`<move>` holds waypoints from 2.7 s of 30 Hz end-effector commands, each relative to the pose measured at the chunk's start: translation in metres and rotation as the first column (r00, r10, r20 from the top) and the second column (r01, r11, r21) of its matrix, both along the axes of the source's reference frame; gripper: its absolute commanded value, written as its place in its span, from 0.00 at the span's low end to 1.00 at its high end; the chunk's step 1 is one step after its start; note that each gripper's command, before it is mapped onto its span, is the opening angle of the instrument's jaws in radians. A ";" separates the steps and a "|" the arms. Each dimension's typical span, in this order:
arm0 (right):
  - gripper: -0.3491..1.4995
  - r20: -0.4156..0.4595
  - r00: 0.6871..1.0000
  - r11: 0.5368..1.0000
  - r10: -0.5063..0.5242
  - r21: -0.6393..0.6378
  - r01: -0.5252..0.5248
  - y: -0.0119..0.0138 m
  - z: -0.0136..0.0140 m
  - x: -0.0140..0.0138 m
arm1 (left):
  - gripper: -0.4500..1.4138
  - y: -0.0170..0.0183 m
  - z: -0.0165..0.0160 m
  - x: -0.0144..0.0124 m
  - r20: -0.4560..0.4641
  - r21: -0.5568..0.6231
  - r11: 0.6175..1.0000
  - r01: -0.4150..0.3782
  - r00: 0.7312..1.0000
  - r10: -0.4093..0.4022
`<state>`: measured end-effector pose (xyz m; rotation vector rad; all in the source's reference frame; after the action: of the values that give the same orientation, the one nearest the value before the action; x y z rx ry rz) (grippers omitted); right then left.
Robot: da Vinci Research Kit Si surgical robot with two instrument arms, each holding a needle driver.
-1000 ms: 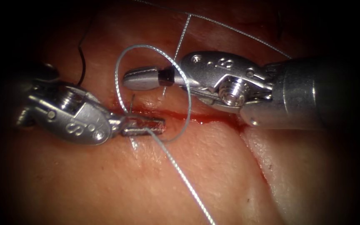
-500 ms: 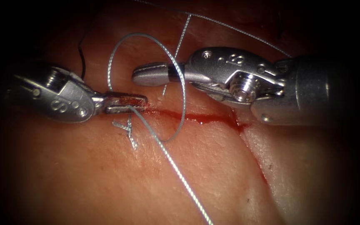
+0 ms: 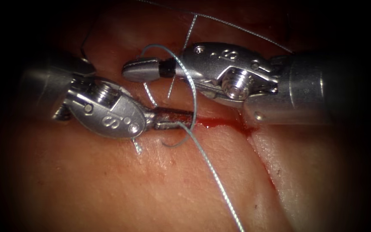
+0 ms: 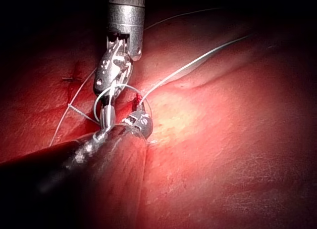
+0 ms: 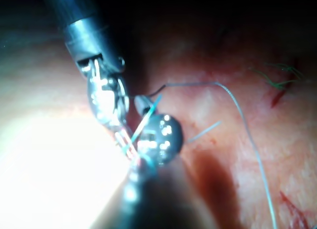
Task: Wound Closure
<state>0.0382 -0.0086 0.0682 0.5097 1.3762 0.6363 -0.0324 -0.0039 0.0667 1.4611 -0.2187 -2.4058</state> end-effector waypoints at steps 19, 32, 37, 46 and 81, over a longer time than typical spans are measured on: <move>0.73 0.060 0.994 0.996 0.093 -0.023 -0.092 0.0009 0.0028 0.0000 | 0.00 -0.0019 -0.0045 0.0027 -0.028 -0.004 1.000 -0.007 1.000 0.007; 0.64 0.059 0.994 0.996 0.089 -0.029 -0.087 -0.0002 0.0031 -0.0003 | 0.00 -0.0030 -0.0065 0.0013 -0.056 -0.013 1.000 -0.019 0.998 0.018; 0.61 0.089 0.993 0.997 0.075 -0.041 -0.071 -0.0014 0.0041 0.0002 | 0.00 -0.0025 -0.0099 0.0002 -0.009 -0.002 1.000 -0.021 1.000 0.021; 0.59 0.093 0.994 0.998 0.056 -0.047 -0.052 -0.0033 0.0039 0.0006 | 0.00 0.0007 -0.0133 0.0006 0.088 0.002 1.000 0.011 0.996 -0.011; 0.42 -0.006 0.998 0.997 -0.060 -0.048 0.060 -0.0073 0.0019 0.0002 | 0.00 0.0113 0.0030 0.0030 0.422 0.106 0.983 0.149 0.889 -0.180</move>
<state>0.0377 -0.0157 0.0697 0.5140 1.3755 0.5516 -0.0288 0.0070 0.0699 2.0765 -0.3727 -2.2023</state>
